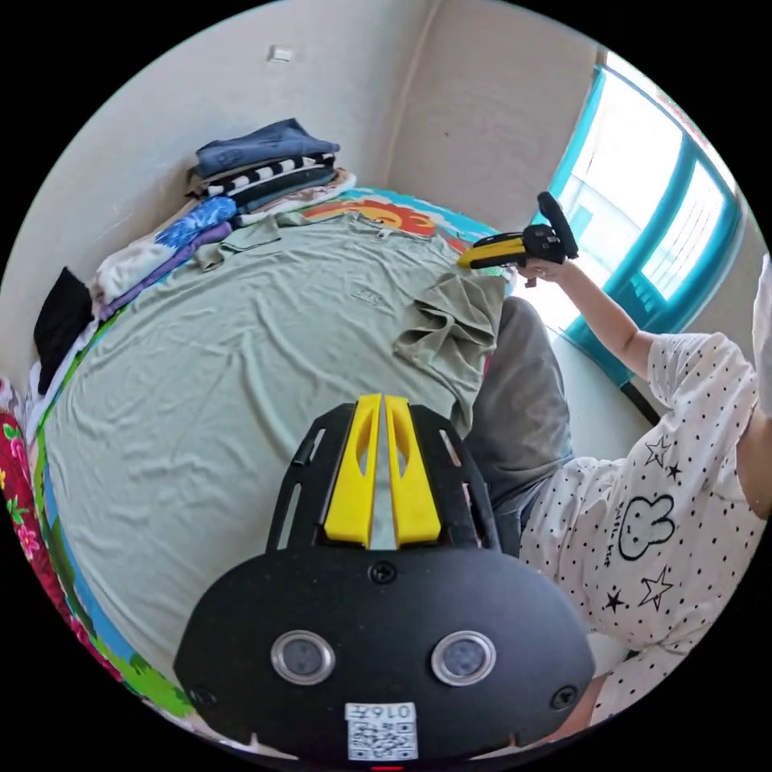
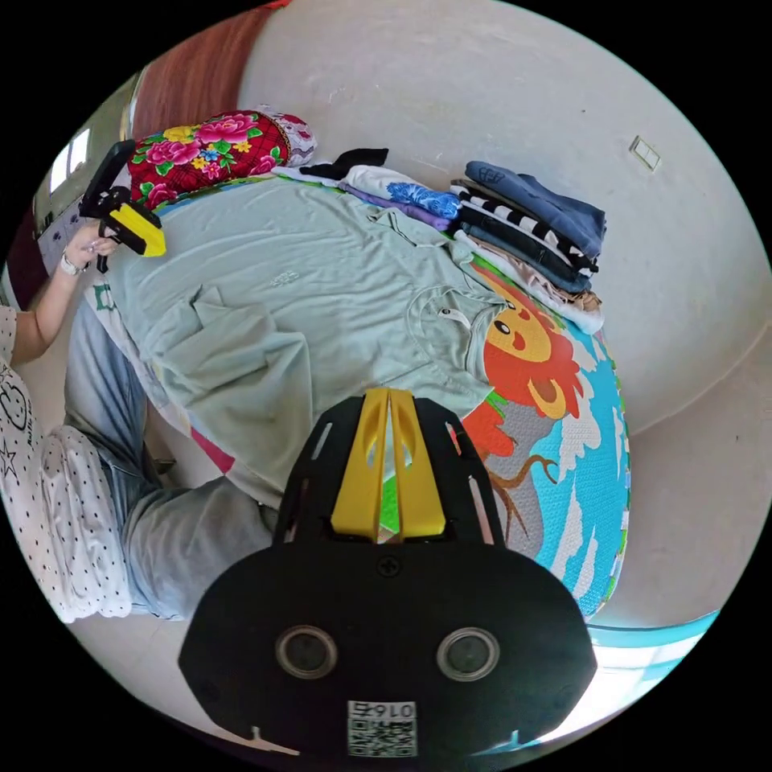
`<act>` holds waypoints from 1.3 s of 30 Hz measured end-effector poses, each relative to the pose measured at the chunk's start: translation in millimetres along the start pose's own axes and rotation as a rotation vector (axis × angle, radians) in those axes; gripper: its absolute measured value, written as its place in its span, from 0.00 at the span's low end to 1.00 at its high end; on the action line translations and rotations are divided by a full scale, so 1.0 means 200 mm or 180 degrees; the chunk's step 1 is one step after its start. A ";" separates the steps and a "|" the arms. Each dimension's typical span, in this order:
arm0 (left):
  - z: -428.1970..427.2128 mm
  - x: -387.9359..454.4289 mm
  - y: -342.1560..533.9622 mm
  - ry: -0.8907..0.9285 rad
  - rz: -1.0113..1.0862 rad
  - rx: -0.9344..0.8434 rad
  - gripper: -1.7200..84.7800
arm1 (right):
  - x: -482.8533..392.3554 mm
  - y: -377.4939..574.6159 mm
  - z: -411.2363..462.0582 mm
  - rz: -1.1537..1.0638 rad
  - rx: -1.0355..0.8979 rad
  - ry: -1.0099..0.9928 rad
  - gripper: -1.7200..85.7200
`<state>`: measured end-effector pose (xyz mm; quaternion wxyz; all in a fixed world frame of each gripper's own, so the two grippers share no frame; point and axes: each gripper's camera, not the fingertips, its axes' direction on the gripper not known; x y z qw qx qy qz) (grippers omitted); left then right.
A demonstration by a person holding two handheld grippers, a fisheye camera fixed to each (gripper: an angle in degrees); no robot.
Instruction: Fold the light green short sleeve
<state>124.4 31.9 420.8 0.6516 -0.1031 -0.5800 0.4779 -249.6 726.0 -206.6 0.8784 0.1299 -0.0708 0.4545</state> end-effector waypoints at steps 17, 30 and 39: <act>0.11 0.25 -0.11 0.0034 -0.0258 0.0338 0.01 | 0.26 0.10 0.20 0.0568 0.0082 0.0028 0.01; 0.17 0.11 0.05 0.0149 -0.0437 0.0266 0.01 | 0.30 0.11 0.37 0.0932 -0.0251 -0.0033 0.01; 0.19 0.00 0.13 0.0051 -0.0577 0.0279 0.01 | 0.16 -0.38 0.40 0.0419 0.0304 0.0439 0.01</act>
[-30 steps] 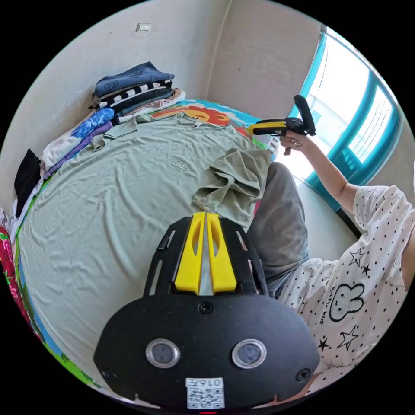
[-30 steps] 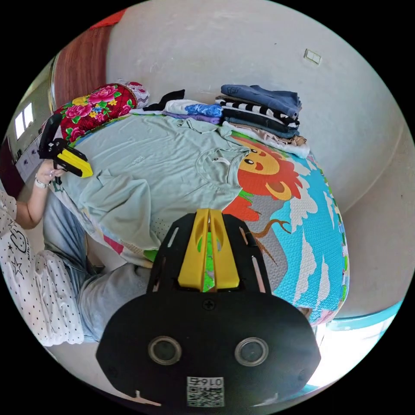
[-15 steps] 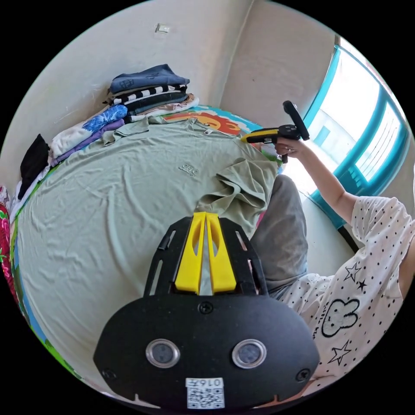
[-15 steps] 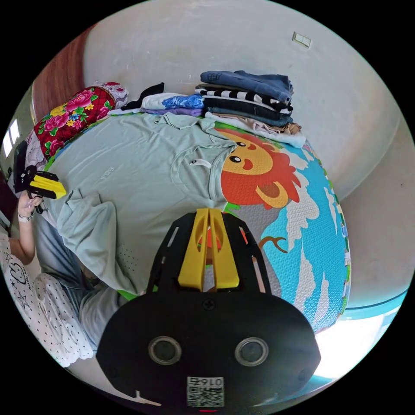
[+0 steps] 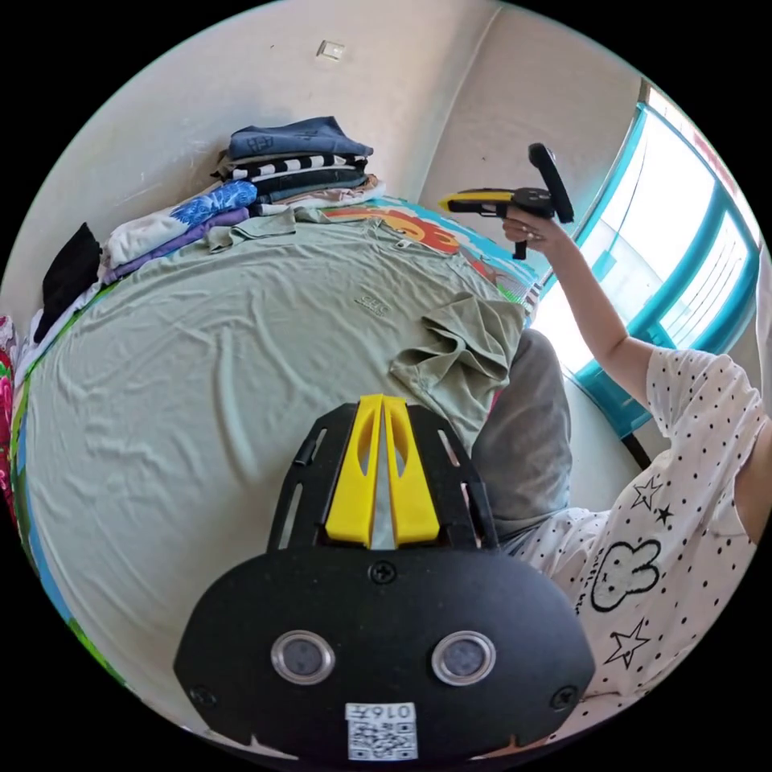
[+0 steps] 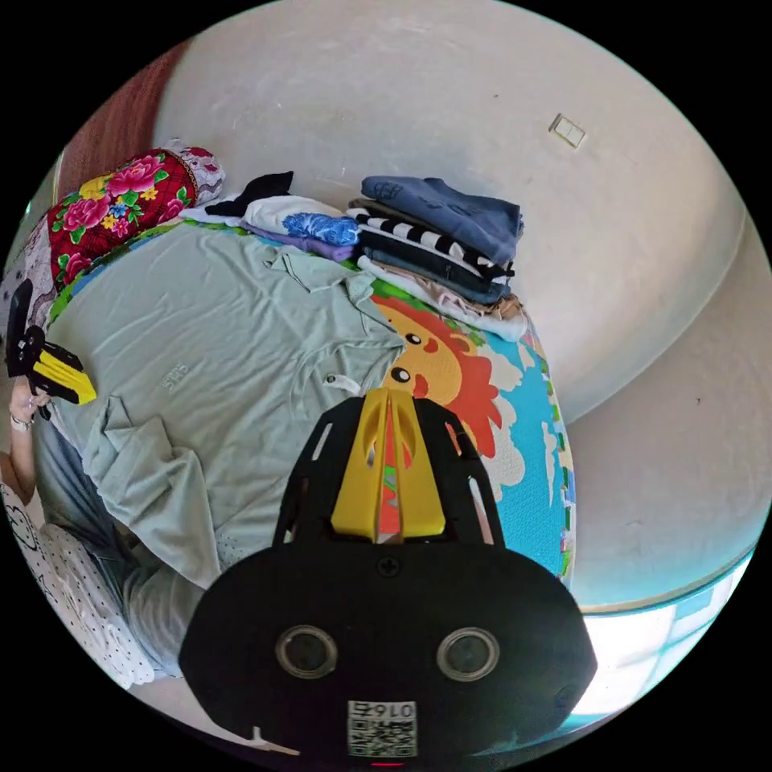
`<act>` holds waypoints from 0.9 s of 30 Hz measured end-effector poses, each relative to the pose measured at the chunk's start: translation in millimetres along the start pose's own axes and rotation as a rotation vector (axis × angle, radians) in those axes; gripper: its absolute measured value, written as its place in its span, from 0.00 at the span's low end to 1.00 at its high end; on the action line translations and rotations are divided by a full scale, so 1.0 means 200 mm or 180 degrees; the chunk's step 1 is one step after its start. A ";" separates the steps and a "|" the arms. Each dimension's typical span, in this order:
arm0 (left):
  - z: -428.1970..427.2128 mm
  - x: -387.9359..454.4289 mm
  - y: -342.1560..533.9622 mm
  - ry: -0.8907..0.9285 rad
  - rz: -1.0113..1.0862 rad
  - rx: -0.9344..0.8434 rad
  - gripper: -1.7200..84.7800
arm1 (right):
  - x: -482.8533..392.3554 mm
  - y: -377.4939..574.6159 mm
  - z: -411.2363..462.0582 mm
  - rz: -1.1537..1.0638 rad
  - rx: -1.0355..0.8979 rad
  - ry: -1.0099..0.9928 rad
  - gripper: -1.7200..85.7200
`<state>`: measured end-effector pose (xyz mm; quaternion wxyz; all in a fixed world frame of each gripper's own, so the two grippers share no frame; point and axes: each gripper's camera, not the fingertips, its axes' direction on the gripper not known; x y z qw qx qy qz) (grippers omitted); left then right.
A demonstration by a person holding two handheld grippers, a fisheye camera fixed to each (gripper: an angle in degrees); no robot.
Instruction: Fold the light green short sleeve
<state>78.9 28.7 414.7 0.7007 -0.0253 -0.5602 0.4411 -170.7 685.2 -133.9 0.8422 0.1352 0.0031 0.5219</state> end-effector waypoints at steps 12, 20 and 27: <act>0.02 -0.10 0.16 0.0085 -0.0092 0.0035 0.01 | -0.25 -0.57 1.24 -0.0642 -0.1130 0.0590 0.01; 0.09 -0.16 0.18 0.0232 -0.0146 0.0060 0.01 | -0.03 -0.66 1.33 0.0234 -0.1073 0.0425 0.02; 0.14 -0.14 0.19 0.0287 -0.0183 0.0050 0.01 | -0.01 -0.78 1.63 0.0390 -0.0752 -0.1539 0.12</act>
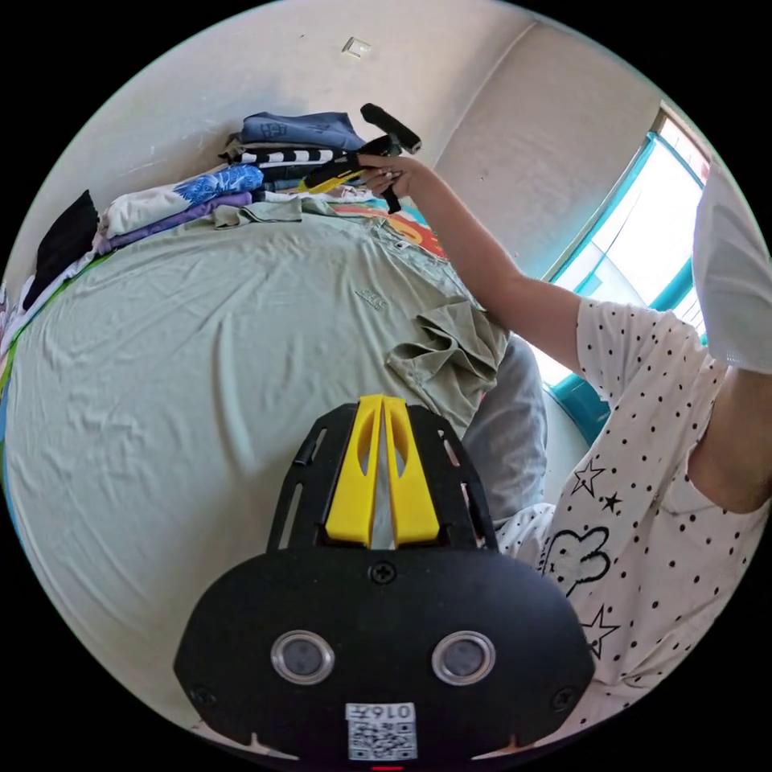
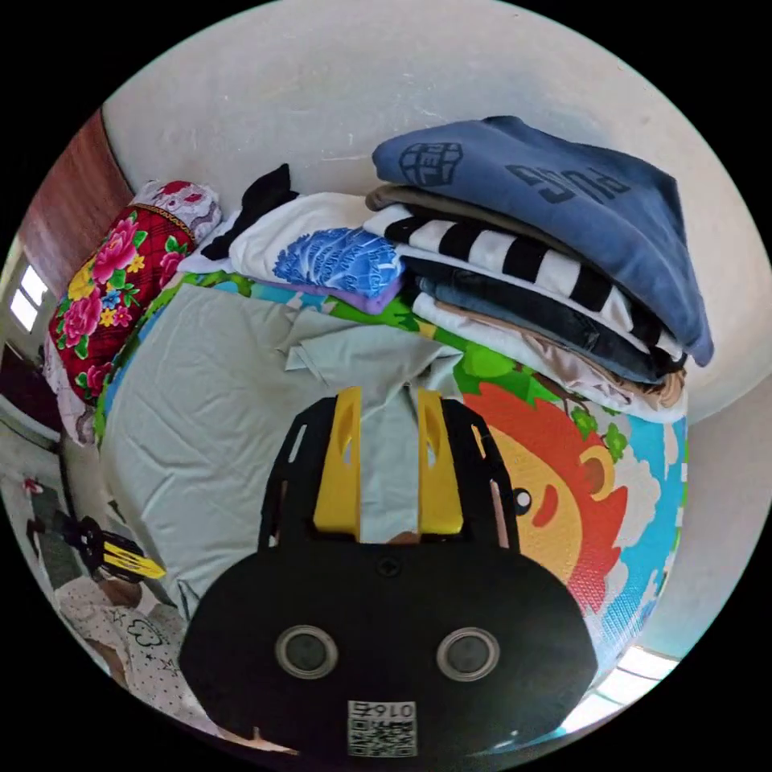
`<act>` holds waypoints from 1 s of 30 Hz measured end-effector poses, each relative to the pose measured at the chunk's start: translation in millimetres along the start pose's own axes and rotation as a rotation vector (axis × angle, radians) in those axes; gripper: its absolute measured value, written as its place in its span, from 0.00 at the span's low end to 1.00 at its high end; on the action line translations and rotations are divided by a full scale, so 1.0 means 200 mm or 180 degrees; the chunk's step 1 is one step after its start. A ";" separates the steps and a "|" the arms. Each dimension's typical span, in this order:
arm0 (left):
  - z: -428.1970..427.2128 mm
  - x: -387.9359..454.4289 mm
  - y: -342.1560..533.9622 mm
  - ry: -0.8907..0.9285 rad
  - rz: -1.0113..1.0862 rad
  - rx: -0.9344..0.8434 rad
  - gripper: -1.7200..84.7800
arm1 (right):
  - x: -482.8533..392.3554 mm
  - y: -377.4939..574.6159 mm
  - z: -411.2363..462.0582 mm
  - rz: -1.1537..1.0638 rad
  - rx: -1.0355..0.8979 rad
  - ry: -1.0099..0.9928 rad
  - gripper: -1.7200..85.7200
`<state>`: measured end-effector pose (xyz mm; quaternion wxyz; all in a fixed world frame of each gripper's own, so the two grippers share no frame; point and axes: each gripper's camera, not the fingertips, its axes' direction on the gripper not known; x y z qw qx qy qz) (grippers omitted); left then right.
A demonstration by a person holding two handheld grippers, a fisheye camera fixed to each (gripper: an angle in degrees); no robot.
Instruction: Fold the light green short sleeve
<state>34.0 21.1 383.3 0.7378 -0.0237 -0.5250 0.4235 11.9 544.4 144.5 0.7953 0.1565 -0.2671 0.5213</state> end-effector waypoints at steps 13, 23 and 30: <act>0.08 0.12 0.07 0.0095 -0.0070 0.0121 0.01 | 0.35 0.09 0.50 0.0128 -0.0066 -0.0163 0.04; 0.14 0.19 -0.61 -0.0760 0.0599 0.0334 0.03 | 0.52 0.24 0.26 0.0155 0.0831 -0.0723 0.02; 0.75 -0.03 -1.26 -0.1814 0.0298 0.0240 0.10 | 0.57 0.30 0.18 0.0139 0.1102 -0.0878 0.02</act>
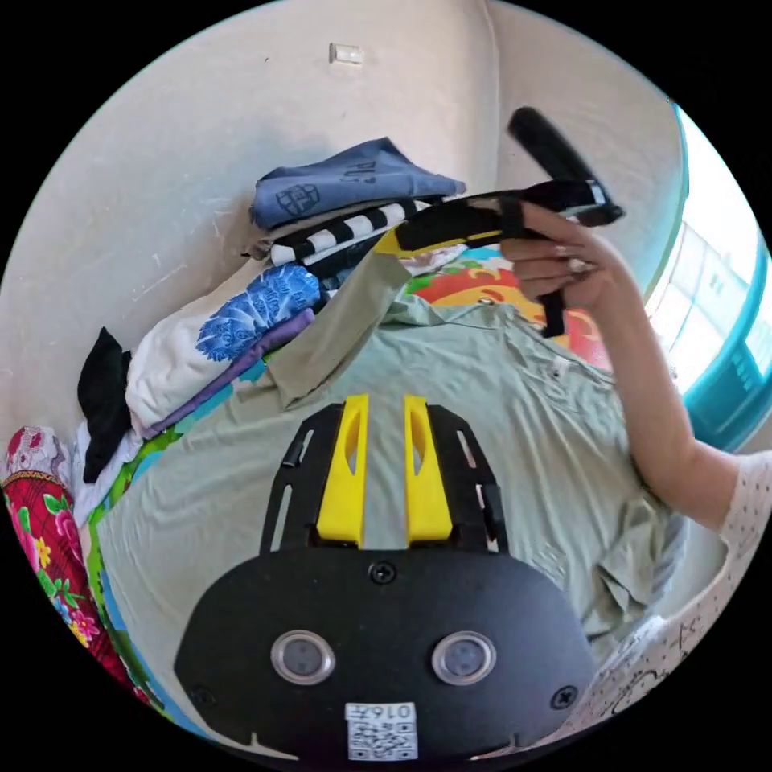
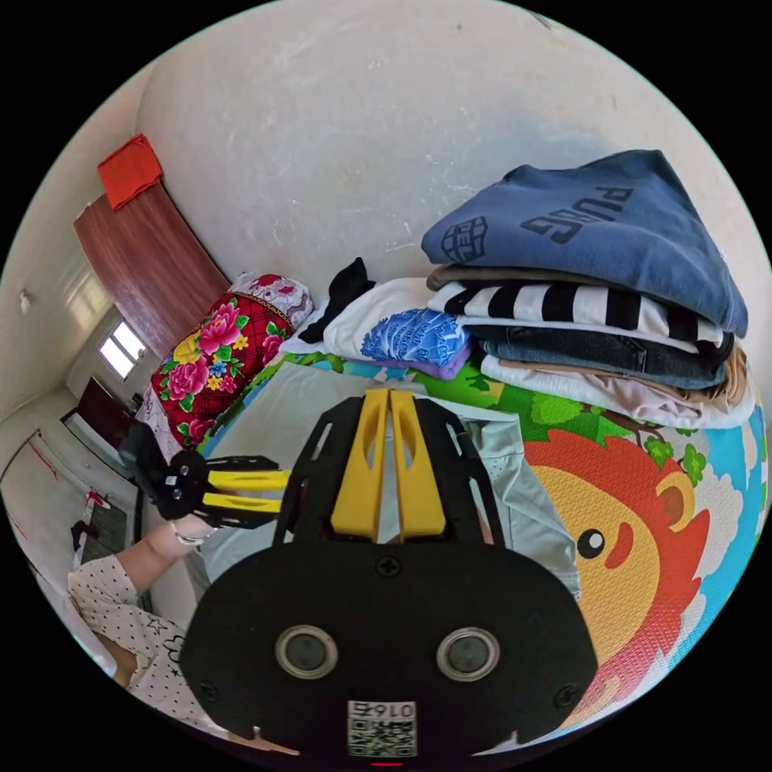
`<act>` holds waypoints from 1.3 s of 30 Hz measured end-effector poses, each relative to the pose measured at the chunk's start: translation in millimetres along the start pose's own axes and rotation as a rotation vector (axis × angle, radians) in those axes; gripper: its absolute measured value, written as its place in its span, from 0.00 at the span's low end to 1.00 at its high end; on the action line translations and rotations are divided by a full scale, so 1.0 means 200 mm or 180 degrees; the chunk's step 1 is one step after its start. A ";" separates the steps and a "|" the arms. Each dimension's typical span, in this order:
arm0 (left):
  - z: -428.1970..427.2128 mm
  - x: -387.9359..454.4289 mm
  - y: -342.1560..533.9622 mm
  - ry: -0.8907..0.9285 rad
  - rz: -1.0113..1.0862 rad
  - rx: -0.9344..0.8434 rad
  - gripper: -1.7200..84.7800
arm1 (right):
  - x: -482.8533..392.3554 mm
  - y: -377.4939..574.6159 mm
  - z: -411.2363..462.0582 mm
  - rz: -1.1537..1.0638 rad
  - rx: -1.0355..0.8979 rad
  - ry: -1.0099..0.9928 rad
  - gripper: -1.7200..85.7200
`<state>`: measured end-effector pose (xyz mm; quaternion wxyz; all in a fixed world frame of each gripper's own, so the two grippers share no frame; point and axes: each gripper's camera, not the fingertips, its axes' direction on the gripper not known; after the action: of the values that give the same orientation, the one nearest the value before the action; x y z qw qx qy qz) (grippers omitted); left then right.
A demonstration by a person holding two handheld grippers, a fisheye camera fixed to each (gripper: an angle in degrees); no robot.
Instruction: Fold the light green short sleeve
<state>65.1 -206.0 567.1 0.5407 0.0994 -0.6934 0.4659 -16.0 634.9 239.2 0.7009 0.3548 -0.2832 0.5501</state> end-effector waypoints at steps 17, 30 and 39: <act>0.19 0.44 0.10 -0.0372 0.0411 0.0250 0.15 | 0.08 -0.01 -0.13 0.0041 0.0260 -0.0101 0.02; 0.58 0.51 -0.02 -0.1664 0.0514 -0.0147 0.01 | 0.01 -0.10 -0.09 0.0105 0.0201 -0.0036 0.02; 0.50 0.29 -0.09 -0.0668 0.1152 -0.0061 0.01 | -0.32 -0.19 -0.11 -0.0466 0.0058 0.0036 0.02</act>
<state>-11.8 -270.6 627.7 0.3739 0.0161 -0.7568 0.5359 6.0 610.8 168.7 0.7376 0.3778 -0.2476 0.5019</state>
